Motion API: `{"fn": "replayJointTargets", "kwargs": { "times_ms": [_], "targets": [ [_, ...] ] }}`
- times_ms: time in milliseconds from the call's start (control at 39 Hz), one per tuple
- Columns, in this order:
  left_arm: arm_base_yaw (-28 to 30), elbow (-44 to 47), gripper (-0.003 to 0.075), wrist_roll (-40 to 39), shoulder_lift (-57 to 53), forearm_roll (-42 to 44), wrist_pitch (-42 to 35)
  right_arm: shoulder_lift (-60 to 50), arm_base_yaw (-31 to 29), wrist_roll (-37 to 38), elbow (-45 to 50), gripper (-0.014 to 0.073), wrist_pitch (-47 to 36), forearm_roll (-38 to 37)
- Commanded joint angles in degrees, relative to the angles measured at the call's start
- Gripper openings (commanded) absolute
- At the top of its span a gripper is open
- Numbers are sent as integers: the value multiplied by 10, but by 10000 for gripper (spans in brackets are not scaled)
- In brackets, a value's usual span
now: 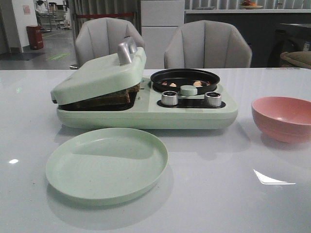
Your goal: Make breakfast with bread and shrimp
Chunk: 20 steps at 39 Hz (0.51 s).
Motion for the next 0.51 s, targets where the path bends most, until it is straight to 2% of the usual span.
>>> {"fn": "replayJointTargets", "kwargs": {
  "times_ms": [0,487],
  "targets": [
    [-3,-14,114,-6,11,-2,-44,-1,0,-5,-16,135,-43,-2],
    [-3,-5,114,-5,11,11,-47,-1,0,-5,-16,135,-43,-2]
  ]
}}
